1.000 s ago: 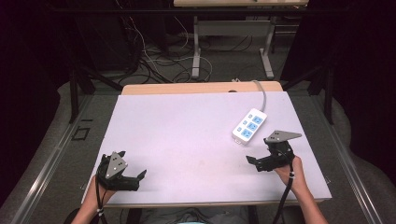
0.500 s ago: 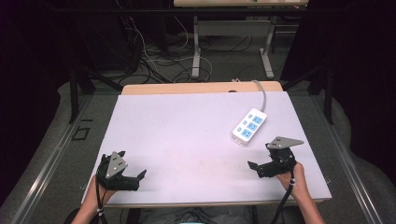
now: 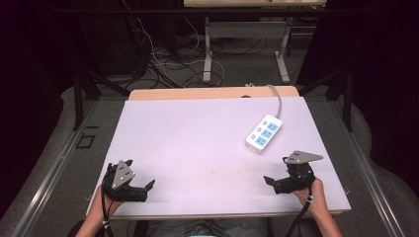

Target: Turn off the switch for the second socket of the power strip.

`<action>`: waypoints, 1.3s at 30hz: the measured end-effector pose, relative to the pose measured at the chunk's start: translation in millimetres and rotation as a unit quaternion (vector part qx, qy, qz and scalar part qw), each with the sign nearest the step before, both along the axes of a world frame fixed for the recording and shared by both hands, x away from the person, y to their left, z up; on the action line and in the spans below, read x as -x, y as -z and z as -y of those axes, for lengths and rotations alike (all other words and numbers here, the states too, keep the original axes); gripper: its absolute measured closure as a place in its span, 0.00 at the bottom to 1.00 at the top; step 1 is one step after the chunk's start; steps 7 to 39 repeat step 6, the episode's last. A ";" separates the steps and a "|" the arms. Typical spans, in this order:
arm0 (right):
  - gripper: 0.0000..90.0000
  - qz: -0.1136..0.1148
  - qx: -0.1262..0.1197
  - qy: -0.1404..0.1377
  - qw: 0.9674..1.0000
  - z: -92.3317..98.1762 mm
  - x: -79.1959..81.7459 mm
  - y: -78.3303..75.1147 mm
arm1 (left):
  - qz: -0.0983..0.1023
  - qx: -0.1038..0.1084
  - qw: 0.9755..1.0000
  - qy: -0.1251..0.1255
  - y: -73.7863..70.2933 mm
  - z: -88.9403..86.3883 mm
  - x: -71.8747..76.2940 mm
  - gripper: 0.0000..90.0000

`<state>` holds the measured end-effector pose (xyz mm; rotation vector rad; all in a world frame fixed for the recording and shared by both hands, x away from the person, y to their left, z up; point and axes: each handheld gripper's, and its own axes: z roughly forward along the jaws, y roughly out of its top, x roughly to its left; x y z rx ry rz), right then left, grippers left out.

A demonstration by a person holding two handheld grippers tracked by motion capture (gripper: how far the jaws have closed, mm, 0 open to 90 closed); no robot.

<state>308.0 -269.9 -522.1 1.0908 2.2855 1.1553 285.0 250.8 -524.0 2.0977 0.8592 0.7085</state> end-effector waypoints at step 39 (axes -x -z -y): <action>0.00 0.000 0.004 -0.007 1.000 -0.7 -0.3 0.5 | 0.000 -0.003 1.000 0.001 0.1 0.5 -0.7 0.00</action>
